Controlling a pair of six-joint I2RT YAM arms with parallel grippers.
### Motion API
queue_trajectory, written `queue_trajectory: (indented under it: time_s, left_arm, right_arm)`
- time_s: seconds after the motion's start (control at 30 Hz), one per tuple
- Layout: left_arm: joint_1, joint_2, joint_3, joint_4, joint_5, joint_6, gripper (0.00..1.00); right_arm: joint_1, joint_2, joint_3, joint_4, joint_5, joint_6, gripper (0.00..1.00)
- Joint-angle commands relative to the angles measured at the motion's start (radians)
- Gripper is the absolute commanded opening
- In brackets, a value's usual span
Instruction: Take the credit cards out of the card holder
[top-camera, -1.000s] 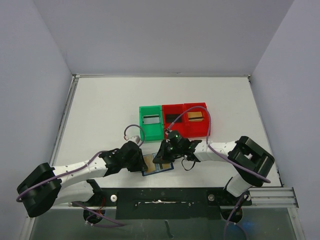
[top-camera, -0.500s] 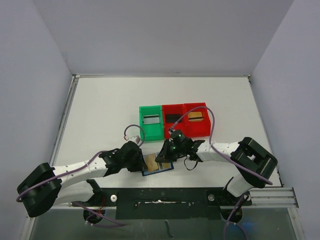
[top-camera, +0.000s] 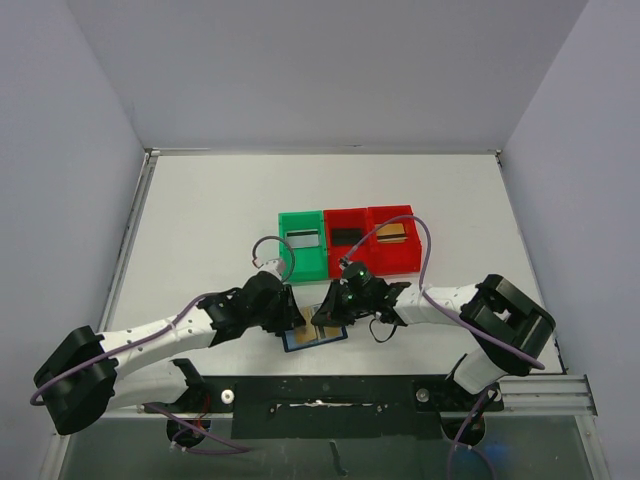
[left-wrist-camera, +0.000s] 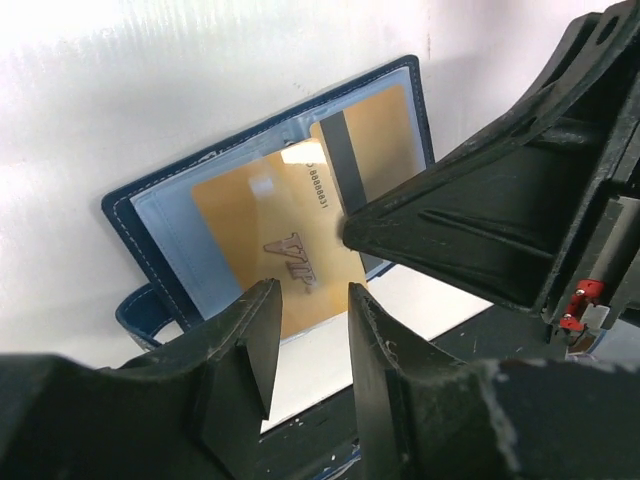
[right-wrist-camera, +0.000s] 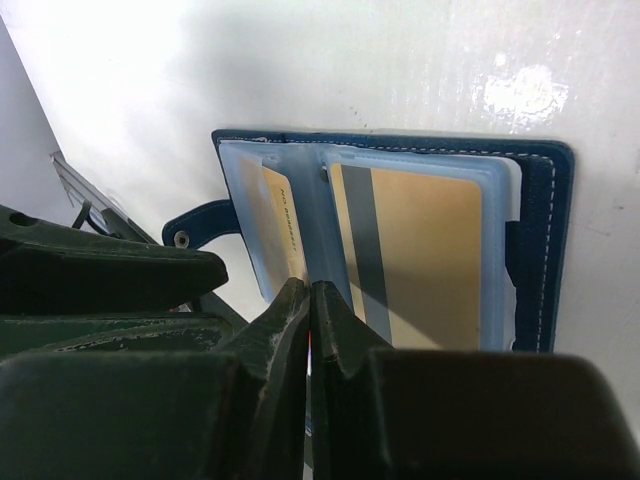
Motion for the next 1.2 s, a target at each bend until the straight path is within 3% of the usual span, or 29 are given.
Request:
queue_trajectory:
  time_s: [0.0, 0.43, 0.87, 1.17]
  left_arm:
    - [0.001, -0.014, 0.012, 0.094, 0.023, 0.012, 0.32]
    - [0.001, 0.087, -0.130, 0.130, -0.016, -0.045, 0.17]
    - [0.002, 0.047, -0.162, 0.125, -0.011, -0.048, 0.13]
    - [0.000, 0.063, -0.153, 0.127, 0.001, -0.040, 0.12]
  right_arm:
    - [-0.006, -0.002, -0.002, 0.050, 0.000, 0.011, 0.00]
    - [-0.007, 0.000, 0.001, 0.048, -0.006, 0.008, 0.00]
    - [-0.008, 0.041, 0.002, 0.119, -0.059, -0.011, 0.15]
    - [-0.008, 0.078, 0.011, 0.164, -0.098, -0.021, 0.18]
